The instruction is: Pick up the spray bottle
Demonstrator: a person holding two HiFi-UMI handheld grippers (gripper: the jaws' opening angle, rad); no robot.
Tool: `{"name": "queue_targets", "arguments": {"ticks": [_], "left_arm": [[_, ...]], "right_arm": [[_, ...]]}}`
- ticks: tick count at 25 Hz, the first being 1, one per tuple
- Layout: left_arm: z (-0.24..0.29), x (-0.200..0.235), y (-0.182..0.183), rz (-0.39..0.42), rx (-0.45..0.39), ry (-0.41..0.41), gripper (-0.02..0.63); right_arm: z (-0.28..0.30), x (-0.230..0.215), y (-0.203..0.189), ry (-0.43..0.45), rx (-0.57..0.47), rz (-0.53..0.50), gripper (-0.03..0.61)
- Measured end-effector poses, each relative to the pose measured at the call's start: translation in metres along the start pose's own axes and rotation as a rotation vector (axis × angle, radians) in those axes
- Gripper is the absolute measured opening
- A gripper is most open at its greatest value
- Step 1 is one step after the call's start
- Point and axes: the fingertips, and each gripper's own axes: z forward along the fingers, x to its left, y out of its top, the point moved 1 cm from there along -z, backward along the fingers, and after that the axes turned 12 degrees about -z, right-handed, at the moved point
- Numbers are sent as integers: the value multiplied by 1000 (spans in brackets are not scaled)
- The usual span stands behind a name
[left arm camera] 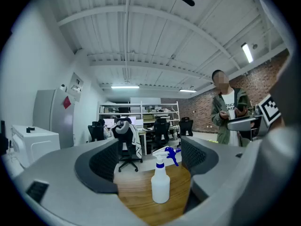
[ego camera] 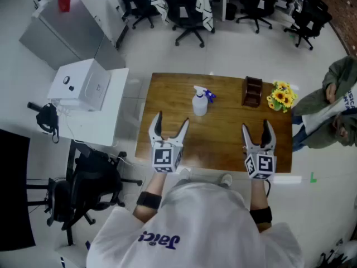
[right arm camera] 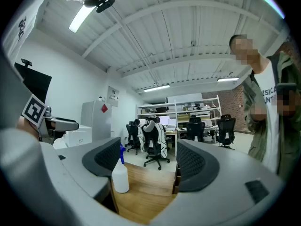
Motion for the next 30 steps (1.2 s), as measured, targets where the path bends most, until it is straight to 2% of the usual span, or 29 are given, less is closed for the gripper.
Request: {"name": "queue_targets", "arguments": {"ticks": [4, 7, 10, 14, 30], "left_arm": [[1, 2, 5, -30, 29, 16, 396], [5, 5, 0, -16, 14, -12, 396], [6, 8, 0, -16, 21, -17, 396], [8, 12, -2, -4, 21, -21, 396], [4, 34, 4, -10, 25, 16, 396]], "right_arm": [[12, 11, -9, 66, -3, 1, 379], [22, 22, -18, 117, 19, 0, 379], [37, 38, -27, 204, 29, 19, 379], [62, 60, -48, 315, 70, 13, 379], [172, 122, -129, 619, 143, 4, 379]]}}
